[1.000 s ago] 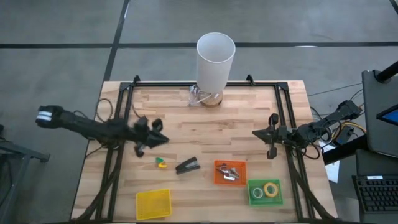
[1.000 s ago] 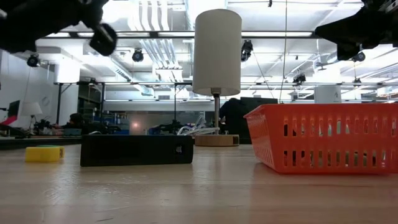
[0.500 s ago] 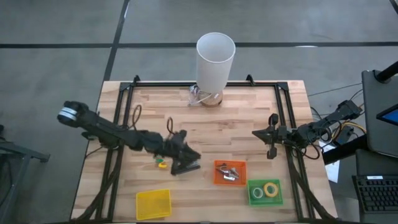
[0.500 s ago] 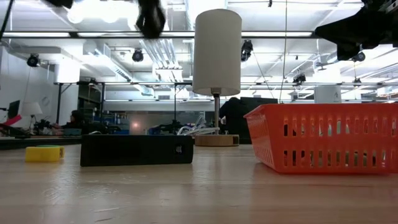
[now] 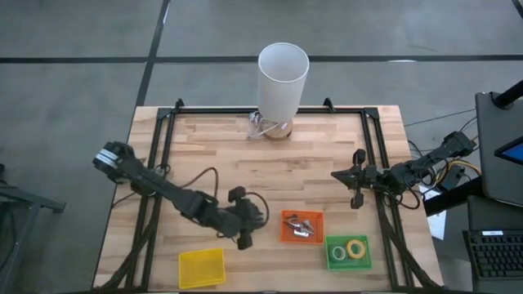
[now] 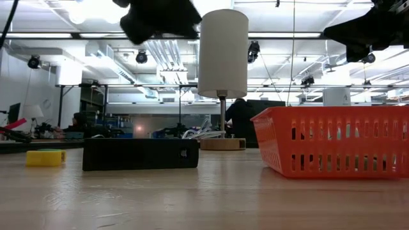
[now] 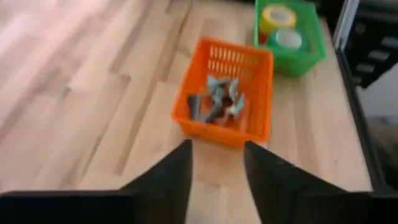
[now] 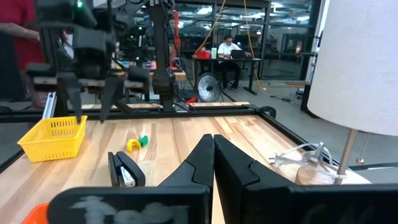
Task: Pick and place Stapler, Stapler remover, tape
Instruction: Put the black stapler into the yellow basket
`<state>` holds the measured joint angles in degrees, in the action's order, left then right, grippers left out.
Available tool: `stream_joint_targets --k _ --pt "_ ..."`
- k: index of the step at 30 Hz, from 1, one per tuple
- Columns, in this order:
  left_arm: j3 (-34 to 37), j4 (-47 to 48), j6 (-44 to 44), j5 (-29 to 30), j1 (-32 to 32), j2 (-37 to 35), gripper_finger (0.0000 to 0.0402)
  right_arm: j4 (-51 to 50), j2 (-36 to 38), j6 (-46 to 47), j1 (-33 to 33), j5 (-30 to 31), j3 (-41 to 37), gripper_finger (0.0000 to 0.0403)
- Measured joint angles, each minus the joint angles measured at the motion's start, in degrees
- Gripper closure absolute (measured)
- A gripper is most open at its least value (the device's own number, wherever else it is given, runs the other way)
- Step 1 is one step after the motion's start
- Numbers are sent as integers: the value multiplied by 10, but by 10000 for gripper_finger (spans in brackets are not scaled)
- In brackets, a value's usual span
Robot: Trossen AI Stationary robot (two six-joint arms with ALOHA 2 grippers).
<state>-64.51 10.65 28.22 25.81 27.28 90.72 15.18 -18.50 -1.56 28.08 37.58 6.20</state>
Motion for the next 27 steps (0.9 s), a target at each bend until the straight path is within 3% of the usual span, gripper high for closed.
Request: stream_joint_targets --k 3,7,19,27 --pt "-1 -2 20 -10 7 22 223 0 0 -1 0 0 0 394" --pt "0 19 35 -13 16 52 211 0 0 -1 0 0 0 394" --pt "-1 30 33 -6 16 132 249 0 0 0 0 0 0 394" --pt "1 57 24 26 16 135 274 0 0 -1 0 0 0 394"
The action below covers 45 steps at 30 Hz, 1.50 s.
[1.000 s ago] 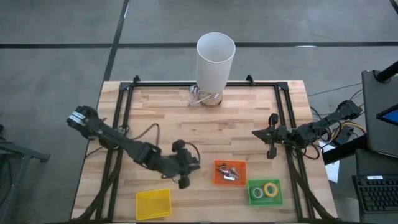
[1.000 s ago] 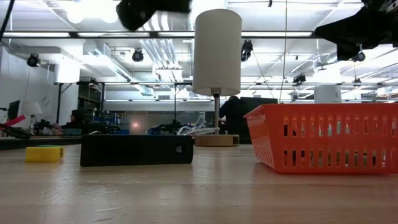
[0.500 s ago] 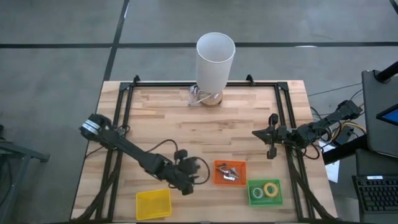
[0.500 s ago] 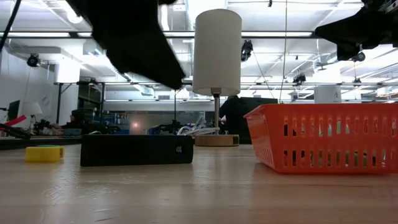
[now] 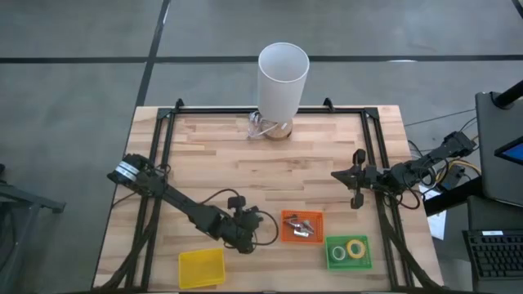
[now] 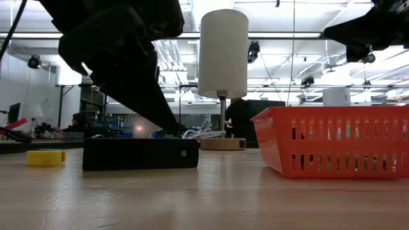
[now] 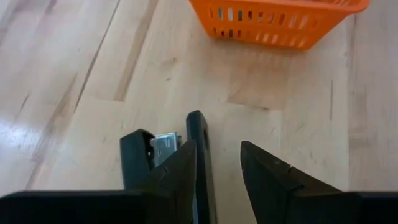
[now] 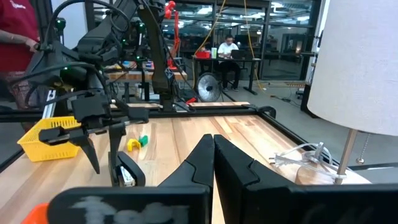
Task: Pick and place Stapler, Stapler remover, tape
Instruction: Put the black stapler into the yellow basket
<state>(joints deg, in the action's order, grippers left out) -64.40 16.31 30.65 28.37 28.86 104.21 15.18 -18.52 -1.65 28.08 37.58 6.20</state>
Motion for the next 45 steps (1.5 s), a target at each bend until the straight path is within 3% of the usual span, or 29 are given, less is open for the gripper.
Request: stream_joint_targets --k 16,24,29,38,42,45 --pt "11 6 0 -3 -12 28 298 0 0 1 0 0 0 394" --pt "8 5 -4 -4 -12 28 367 0 0 0 0 0 0 394" --pt "3 7 -4 -5 -12 28 367 0 0 0 0 0 0 394" --pt "-88 119 11 -39 6 -8 364 0 0 0 0 0 0 394" --pt "-142 186 64 -105 33 -28 365 0 -1 0 0 0 0 394" --pt "-169 230 122 -118 70 -40 364 0 -1 1 0 0 0 394"
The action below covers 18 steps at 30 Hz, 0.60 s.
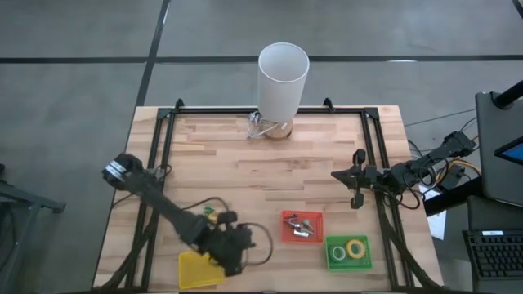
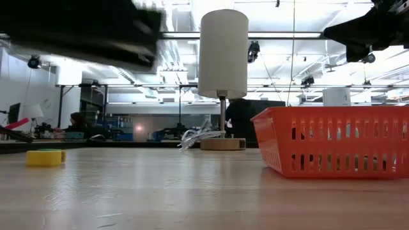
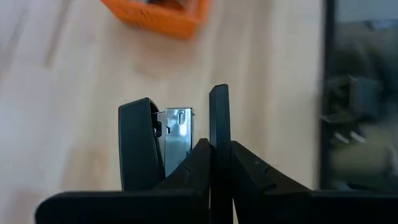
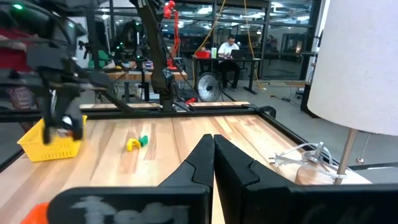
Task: Pick and place Stapler, Stapler remover, tape
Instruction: Put the black stapler into the yellow basket
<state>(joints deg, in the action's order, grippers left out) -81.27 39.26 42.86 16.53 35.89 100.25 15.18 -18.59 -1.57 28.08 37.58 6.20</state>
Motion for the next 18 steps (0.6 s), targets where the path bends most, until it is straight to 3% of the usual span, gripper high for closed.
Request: stream_joint_targets --k 7,15,18 --pt "-29 67 154 9 108 -3 362 0 0 -1 0 0 0 394" --pt "-5 77 227 128 213 -3 359 0 0 0 0 0 0 394" --pt "9 73 244 145 232 -3 359 0 0 -1 0 0 0 394"
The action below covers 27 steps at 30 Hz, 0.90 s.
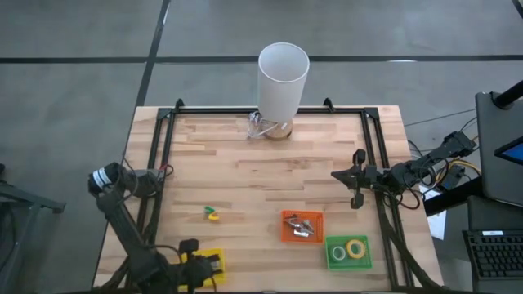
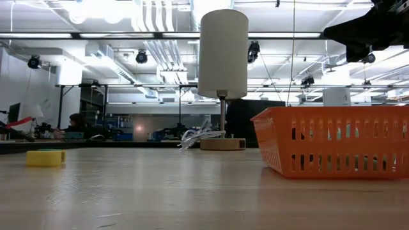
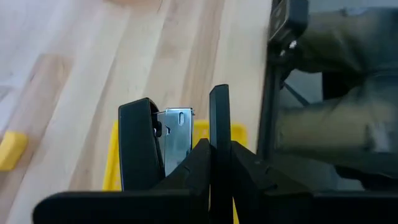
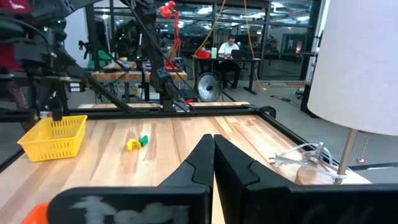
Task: Pick and place Stapler, Stapler remover, tape
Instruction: Put the black stapler into the yellow basket
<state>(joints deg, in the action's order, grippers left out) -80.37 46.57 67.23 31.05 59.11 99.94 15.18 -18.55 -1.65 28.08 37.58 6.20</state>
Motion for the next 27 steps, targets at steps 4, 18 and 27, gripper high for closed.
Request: stream_joint_targets --k 4,18,27 --pt "29 -6 25 -7 5 0 356 0 0 0 0 0 0 394" --pt "141 -130 46 -35 2 1 353 0 0 0 0 0 0 394" --pt "191 -183 104 -34 0 2 352 0 0 0 0 0 0 394"
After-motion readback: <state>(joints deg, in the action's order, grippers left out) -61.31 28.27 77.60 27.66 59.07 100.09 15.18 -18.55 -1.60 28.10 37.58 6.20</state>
